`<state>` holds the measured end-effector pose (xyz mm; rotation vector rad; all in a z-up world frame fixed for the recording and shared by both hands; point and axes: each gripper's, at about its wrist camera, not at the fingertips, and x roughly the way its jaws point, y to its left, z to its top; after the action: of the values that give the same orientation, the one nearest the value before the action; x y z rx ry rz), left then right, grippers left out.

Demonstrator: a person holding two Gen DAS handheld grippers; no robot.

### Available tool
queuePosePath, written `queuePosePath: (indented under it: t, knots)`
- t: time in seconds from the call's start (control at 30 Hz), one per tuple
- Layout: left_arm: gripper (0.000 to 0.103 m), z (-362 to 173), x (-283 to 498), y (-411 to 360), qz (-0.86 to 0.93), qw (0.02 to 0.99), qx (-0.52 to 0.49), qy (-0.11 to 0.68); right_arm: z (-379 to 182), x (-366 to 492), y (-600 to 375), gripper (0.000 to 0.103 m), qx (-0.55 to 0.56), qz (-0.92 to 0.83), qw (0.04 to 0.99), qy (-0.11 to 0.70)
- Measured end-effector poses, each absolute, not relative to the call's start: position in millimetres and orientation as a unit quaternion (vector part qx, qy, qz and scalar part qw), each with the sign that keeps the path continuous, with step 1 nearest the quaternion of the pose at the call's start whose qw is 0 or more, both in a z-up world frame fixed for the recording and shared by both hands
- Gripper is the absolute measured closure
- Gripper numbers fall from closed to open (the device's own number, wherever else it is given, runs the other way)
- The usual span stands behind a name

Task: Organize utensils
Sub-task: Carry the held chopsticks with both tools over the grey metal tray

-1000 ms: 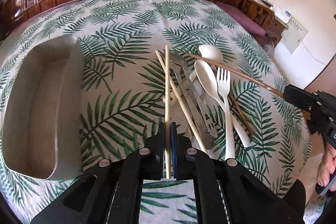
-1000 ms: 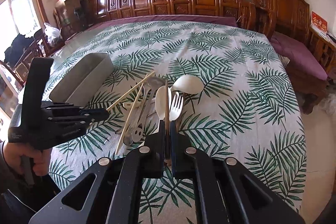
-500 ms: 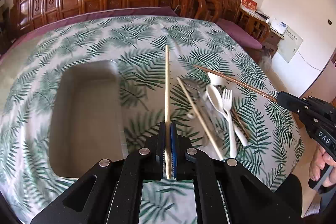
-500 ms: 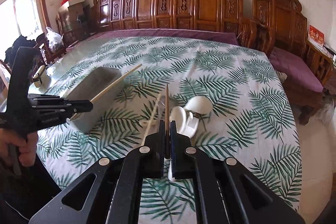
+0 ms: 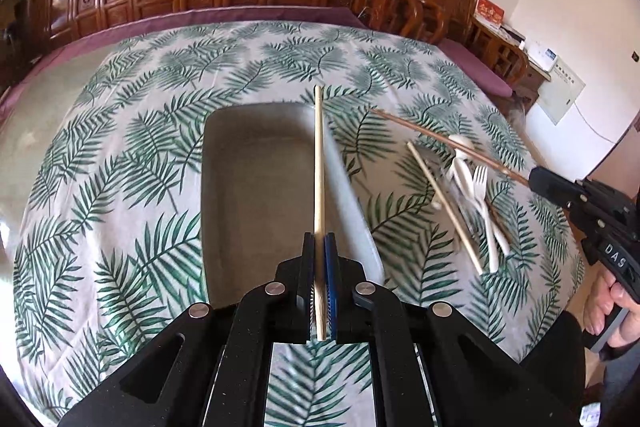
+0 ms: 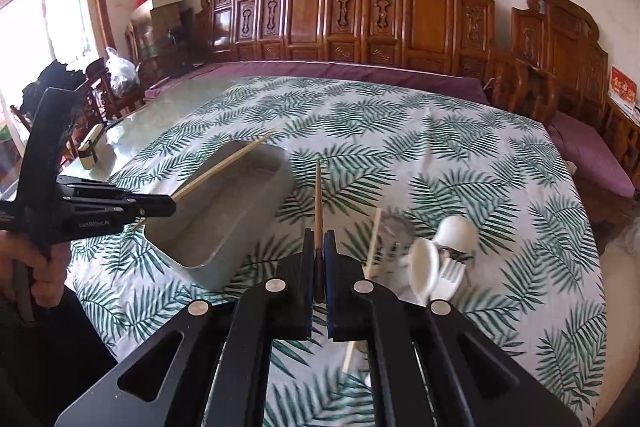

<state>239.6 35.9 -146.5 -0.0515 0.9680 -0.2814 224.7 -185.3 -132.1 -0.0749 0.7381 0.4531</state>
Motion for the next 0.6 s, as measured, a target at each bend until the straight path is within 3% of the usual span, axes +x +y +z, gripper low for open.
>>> queuePosePath:
  t: [0.6]
  knots:
    - [0.098,-179,256,55,-0.117,0.865,-0.048,0.485,-137,234,-122,0.097,-0.061,0.249,0.891,0.374]
